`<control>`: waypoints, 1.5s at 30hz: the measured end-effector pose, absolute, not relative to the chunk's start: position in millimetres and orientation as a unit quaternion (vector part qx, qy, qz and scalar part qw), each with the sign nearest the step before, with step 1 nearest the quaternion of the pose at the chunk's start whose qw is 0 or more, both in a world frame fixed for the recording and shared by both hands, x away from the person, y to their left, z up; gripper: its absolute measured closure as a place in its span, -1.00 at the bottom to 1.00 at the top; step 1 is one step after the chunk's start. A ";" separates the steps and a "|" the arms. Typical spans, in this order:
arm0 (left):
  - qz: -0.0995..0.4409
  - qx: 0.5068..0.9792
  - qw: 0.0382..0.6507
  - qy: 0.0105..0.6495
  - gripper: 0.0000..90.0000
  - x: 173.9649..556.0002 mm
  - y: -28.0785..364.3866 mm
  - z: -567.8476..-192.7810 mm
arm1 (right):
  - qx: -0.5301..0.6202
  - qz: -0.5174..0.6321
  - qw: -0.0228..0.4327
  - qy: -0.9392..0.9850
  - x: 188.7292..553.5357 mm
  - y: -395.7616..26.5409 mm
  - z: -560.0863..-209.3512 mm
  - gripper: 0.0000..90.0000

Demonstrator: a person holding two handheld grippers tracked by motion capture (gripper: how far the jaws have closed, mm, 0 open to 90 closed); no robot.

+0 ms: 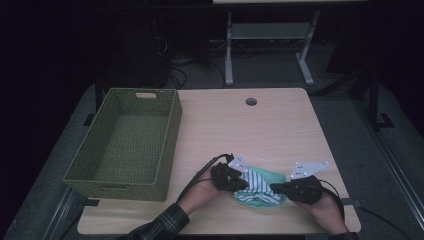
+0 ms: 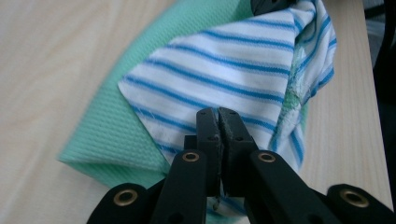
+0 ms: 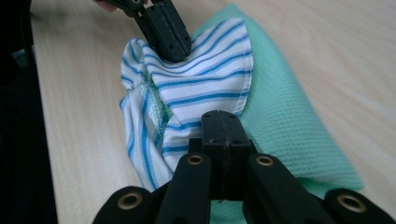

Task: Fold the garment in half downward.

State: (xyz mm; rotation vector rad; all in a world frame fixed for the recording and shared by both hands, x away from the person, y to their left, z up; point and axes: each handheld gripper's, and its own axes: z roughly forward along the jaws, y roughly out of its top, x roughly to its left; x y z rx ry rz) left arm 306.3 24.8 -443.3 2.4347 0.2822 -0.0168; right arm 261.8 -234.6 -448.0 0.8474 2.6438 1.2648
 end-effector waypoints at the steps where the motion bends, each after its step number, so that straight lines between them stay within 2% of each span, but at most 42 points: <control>1: -0.003 0.939 0.329 0.103 0.94 305.2 24.3 -444.7 | 0.276 0.413 0.042 0.867 259.8 -234.0 -450.2 1.00; 10: 0.029 0.954 0.287 0.084 0.98 302.8 21.7 -451.3 | 0.269 0.394 0.023 0.879 255.3 -225.2 -465.2 1.00; 15: 0.046 0.951 0.283 0.115 0.98 316.3 34.2 -450.9 | 0.259 0.394 0.030 0.881 259.8 -213.3 -465.0 1.00; 22: 0.036 0.952 0.270 0.141 0.93 323.1 49.5 -444.0 | 0.248 0.389 0.042 0.887 272.7 -197.6 -463.1 1.00; 27: 0.040 0.932 0.325 0.153 0.93 332.5 49.4 -416.8 | 0.256 0.415 0.051 0.871 278.4 -206.0 -451.8 1.00; 32: 0.058 0.924 0.344 0.157 0.93 350.9 34.2 -408.2 | 0.269 0.423 0.072 0.862 293.3 -208.7 -444.1 1.00; 37: 0.053 0.932 0.321 0.160 0.93 365.8 18.0 -423.6 | 0.283 0.399 0.070 0.869 302.2 -206.5 -451.8 1.00; 45: 0.059 0.943 0.283 0.164 0.96 366.8 17.0 -448.3 | 0.283 0.362 0.062 0.886 302.3 -201.3 -468.3 1.00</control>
